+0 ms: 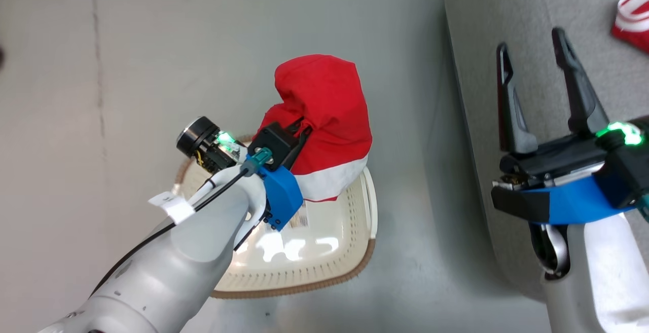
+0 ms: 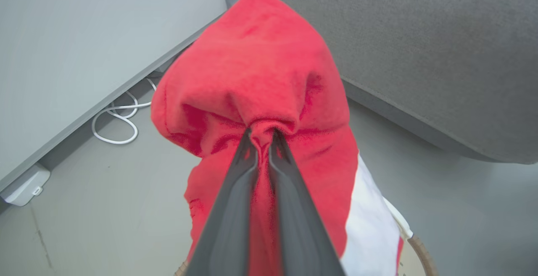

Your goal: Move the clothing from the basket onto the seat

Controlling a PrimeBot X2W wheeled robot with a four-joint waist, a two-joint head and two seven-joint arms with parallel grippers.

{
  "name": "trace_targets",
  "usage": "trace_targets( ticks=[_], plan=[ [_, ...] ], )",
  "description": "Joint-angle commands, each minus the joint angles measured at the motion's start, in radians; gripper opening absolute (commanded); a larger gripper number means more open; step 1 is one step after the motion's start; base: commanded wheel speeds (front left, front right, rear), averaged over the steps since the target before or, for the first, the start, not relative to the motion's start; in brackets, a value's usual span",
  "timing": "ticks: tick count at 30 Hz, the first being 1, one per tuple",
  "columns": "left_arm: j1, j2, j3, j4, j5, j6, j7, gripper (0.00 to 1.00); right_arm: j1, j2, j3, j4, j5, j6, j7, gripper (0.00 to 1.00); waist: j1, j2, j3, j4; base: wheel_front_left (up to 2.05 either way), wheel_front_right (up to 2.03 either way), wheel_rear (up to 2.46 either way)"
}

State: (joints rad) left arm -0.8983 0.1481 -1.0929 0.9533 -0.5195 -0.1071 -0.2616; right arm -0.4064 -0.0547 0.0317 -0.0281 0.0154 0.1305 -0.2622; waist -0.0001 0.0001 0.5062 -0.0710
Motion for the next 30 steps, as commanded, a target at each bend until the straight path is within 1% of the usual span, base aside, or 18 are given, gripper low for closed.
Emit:
trace_targets(
  ticks=[1, 7, 18, 23, 27, 30],
  plan=[
    [0.017, 0.012, 0.025, -0.033, 0.004, 0.010, -0.005, 0.00, 0.026, -0.008, -0.003, 0.009, 0.000, 0.001, -0.004, 1.00, 0.0001, -0.0001, -0.084, 0.027, 0.00, 0.00, 0.00],
    [0.077, 0.043, 0.131, -0.160, 0.008, 0.027, -0.005, 0.00, 0.089, -0.011, -0.011, 0.034, 0.003, 0.001, -0.004, 1.00, 0.0001, -0.0001, -0.185, 0.044, 0.00, 0.00, 0.00],
    [0.166, 0.069, 0.290, -0.339, 0.028, 0.051, -0.005, 0.00, 0.180, -0.006, -0.001, 0.066, 0.017, 0.001, -0.004, 1.00, 0.0001, -0.0001, -0.340, 0.057, 0.00, 0.00, 0.00],
    [0.196, 0.077, 0.326, -0.401, 0.027, 0.050, -0.005, 0.00, 0.217, -0.002, 0.000, 0.074, 0.022, 0.001, -0.004, 1.00, 0.0001, -0.0001, -0.390, 0.063, 0.00, 0.00, 0.00],
    [0.213, 0.083, 0.335, -0.452, 0.018, 0.047, -0.005, 0.00, 0.241, 0.001, -0.002, 0.076, 0.026, 0.001, -0.004, 1.00, 0.0001, -0.0001, -0.412, 0.069, 0.00, 0.00, 0.00],
    [0.223, 0.092, 0.334, -0.486, 0.015, 0.053, 0.002, 0.00, 0.254, 0.002, -0.005, 0.076, 0.028, 0.001, -0.004, 1.00, 0.0001, -0.0001, -0.418, 0.074, 0.00, 0.00, 0.00]
  ],
)
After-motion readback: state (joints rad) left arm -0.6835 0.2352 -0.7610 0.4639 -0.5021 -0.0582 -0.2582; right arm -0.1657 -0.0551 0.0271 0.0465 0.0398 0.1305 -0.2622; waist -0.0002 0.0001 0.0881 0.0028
